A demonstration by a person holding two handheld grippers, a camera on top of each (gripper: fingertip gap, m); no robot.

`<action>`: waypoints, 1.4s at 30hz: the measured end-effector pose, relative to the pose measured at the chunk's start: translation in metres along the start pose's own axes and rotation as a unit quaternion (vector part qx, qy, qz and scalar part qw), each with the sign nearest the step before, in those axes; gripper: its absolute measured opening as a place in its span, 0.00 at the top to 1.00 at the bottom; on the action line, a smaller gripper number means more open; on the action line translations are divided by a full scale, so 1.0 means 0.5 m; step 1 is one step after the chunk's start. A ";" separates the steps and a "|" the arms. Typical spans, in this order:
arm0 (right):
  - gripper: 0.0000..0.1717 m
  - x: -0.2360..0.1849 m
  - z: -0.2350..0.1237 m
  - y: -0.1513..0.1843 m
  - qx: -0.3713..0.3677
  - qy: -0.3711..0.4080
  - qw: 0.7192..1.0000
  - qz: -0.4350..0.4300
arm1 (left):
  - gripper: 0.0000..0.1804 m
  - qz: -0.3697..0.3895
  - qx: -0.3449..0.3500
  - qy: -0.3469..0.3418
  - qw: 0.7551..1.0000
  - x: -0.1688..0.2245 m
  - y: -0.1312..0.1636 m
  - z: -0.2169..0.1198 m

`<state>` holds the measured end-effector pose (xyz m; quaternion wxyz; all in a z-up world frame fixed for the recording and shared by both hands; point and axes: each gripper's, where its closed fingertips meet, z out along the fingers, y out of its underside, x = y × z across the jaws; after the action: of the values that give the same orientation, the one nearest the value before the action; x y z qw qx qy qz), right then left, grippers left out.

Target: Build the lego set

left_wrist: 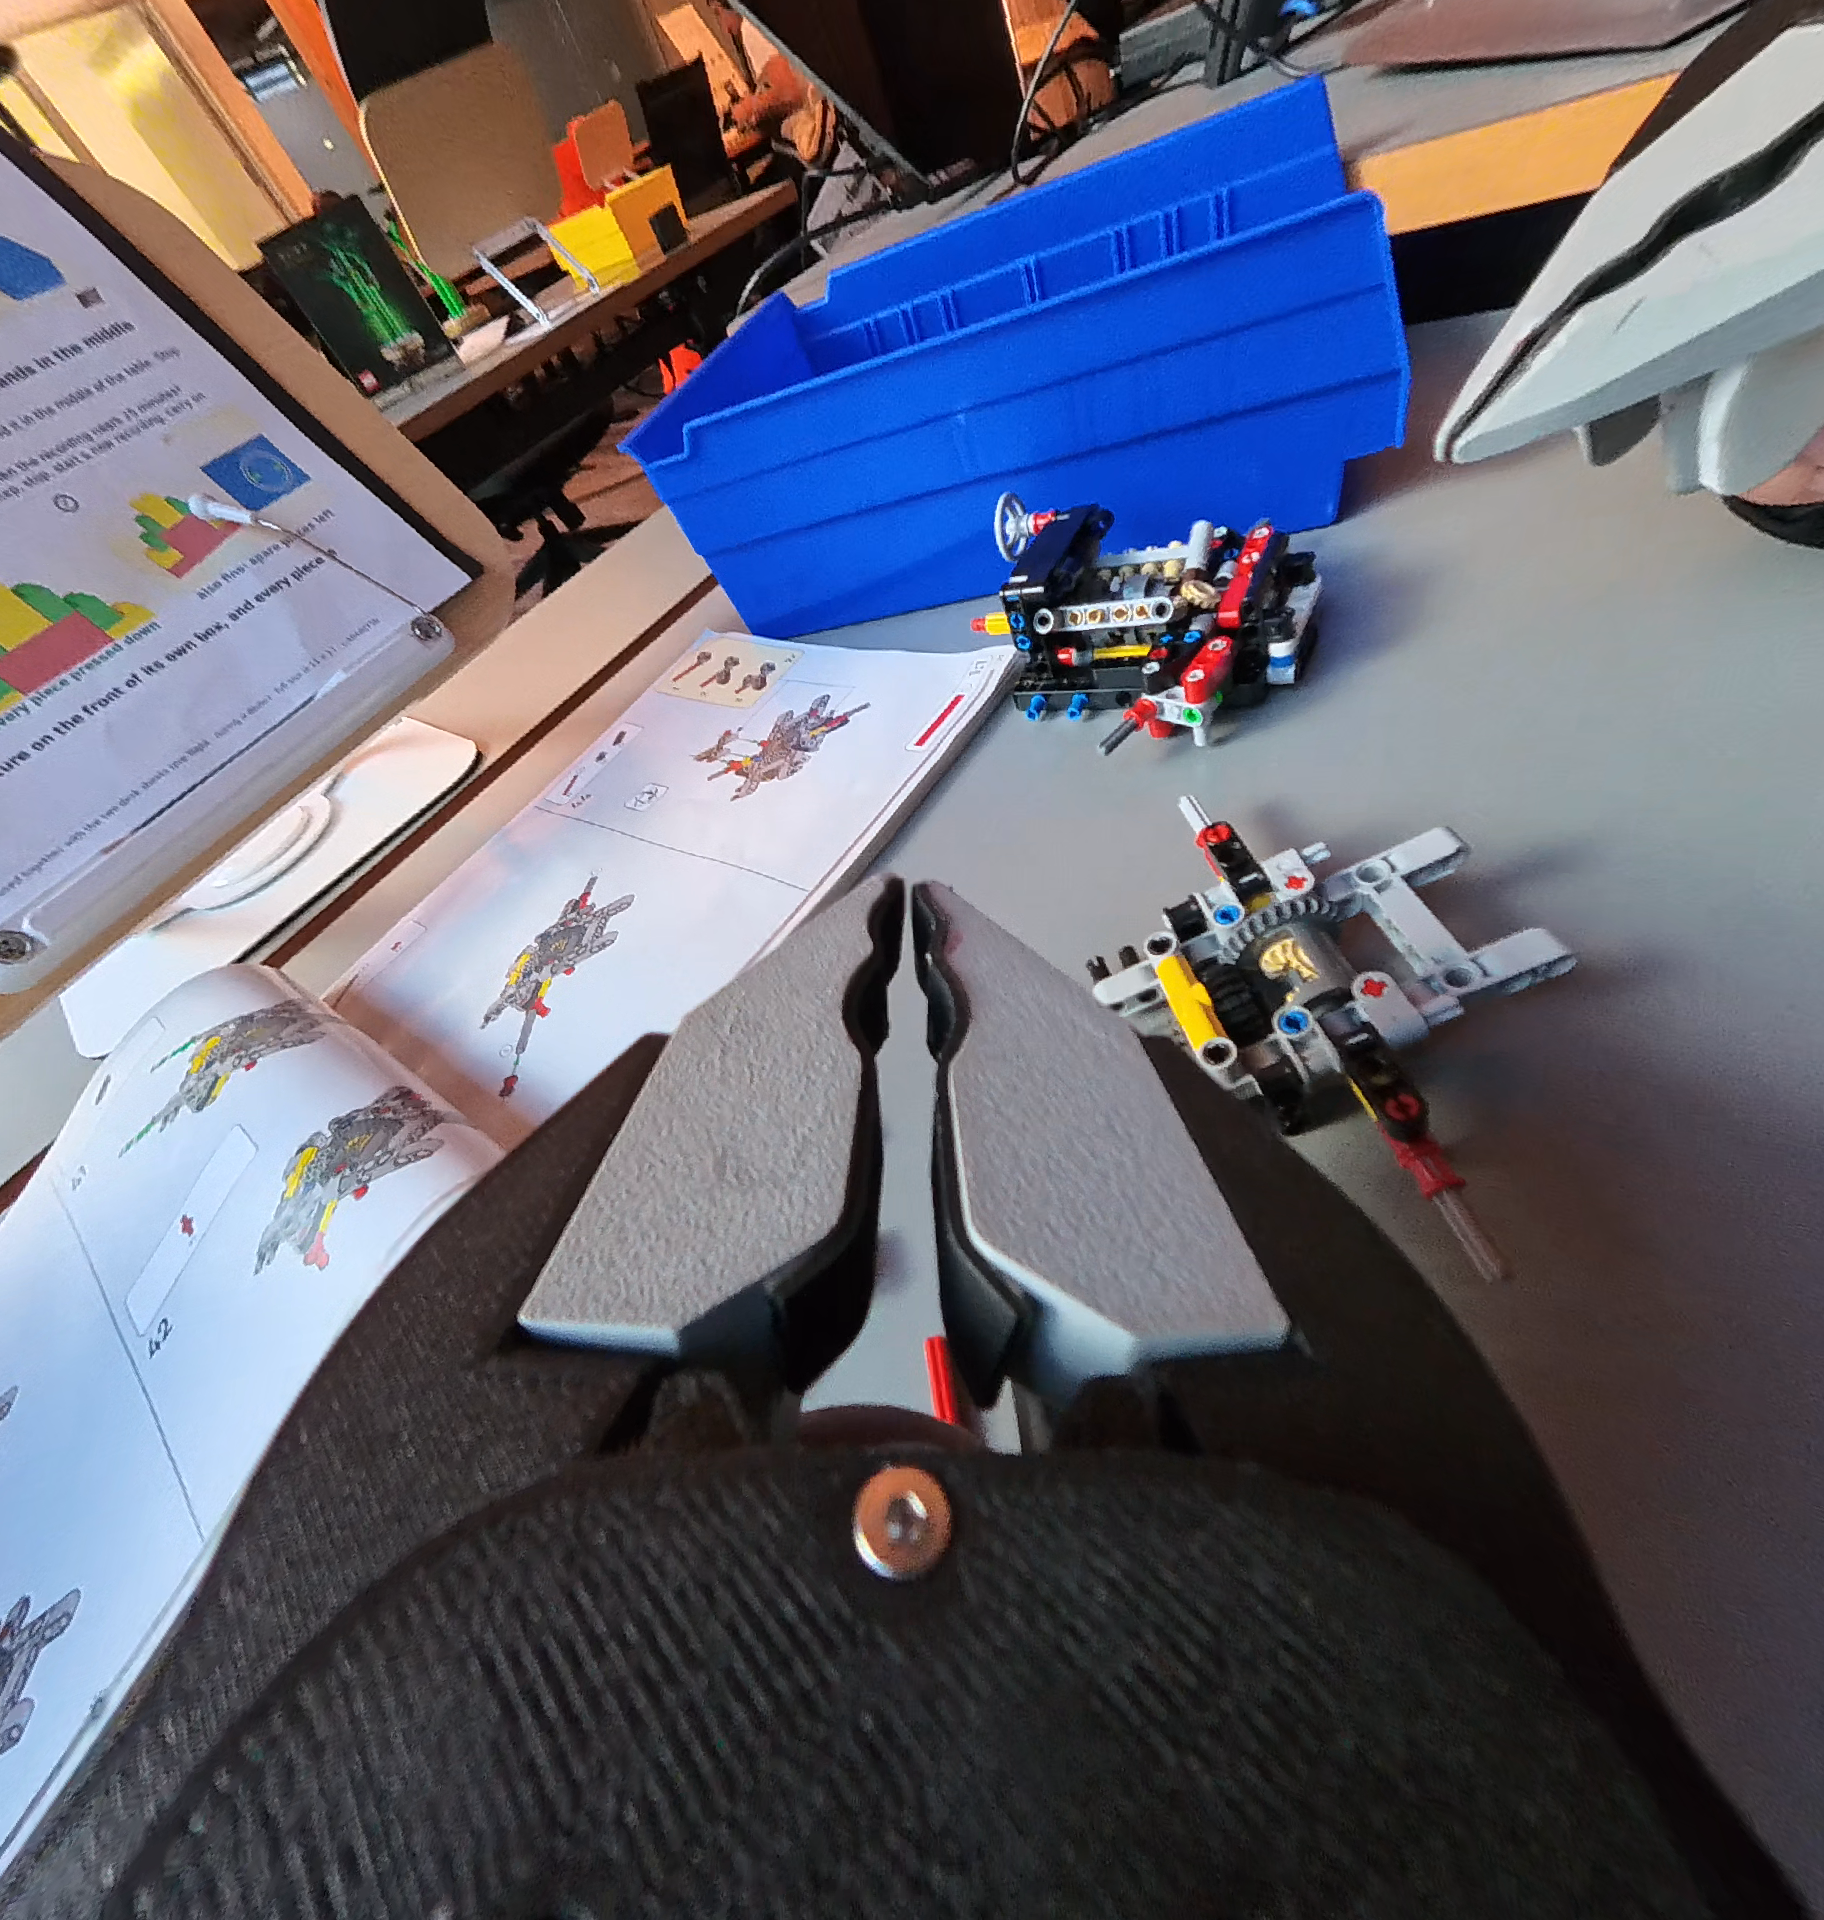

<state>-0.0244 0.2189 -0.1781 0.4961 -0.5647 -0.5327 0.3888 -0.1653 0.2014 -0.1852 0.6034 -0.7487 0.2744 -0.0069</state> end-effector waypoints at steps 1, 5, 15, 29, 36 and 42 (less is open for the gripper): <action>1.00 -0.001 0.001 0.001 -0.001 -0.001 1.000 -0.001 | 1.00 0.000 -0.004 0.001 1.000 0.001 0.002 0.001; 1.00 -0.005 0.003 0.003 -0.006 -0.004 1.000 -0.008 | 1.00 0.004 -0.014 0.004 1.000 0.003 0.011 0.005; 1.00 -0.008 0.006 0.005 -0.012 -0.007 1.000 -0.013 | 1.00 0.018 -0.024 0.004 1.000 0.010 0.015 0.007; 1.00 0.002 0.003 0.009 -0.017 0.003 1.000 -0.013 | 1.00 0.028 -0.029 -0.005 0.999 0.004 0.016 0.005; 1.00 -0.001 0.004 0.010 -0.017 -0.002 1.000 -0.015 | 1.00 0.028 -0.043 0.012 0.999 0.017 0.024 0.008; 1.00 -0.006 0.007 0.015 -0.025 -0.015 1.000 -0.010 | 1.00 0.035 -0.046 0.026 0.998 0.031 0.026 0.012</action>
<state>-0.0267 0.2168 -0.1866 0.4775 -0.5663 -0.5551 0.3785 -0.1554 0.1987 -0.2037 0.5608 -0.7652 0.3162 0.0069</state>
